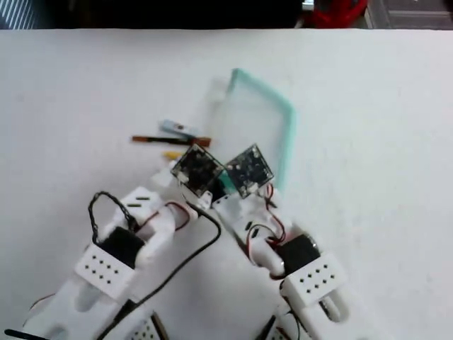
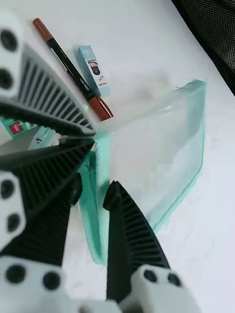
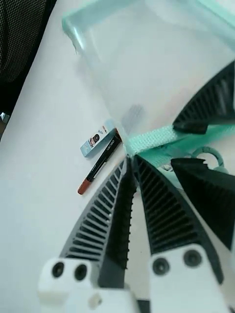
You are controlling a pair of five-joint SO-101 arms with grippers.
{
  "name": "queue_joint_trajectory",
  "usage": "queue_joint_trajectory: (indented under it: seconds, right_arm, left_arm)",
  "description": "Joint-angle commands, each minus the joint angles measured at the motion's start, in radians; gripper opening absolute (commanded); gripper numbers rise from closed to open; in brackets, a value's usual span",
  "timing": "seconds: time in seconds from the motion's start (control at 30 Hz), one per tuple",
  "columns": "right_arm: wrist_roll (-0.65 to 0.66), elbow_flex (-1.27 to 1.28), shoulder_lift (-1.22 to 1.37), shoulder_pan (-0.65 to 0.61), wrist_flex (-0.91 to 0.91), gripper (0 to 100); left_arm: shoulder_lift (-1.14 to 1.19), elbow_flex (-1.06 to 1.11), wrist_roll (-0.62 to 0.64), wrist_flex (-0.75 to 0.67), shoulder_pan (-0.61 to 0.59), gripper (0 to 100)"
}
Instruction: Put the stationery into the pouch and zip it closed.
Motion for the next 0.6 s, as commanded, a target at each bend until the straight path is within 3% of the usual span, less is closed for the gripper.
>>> queue_joint_trajectory:
  seconds: [0.0,0.23,0.5,0.57]
  right_arm:
    - [0.080,-0.002,0.116,-0.036,0.045,2.2]
    - [0.101,-0.003,0.051,0.048,0.077,1.7]
    - [0.147,-0.008,-0.417,0.254,0.360,1.7]
    - [0.161,0.005,-0.513,0.311,0.398,1.8]
  left_arm:
    - [-0.087,-0.038,-0.081,-0.015,0.045,2]
    - [-0.087,-0.089,-0.081,0.014,0.047,2]
    - [-0.087,-0.117,-0.080,0.135,0.047,3]
    - [-0.081,-0.089,-0.098,0.204,0.041,8]
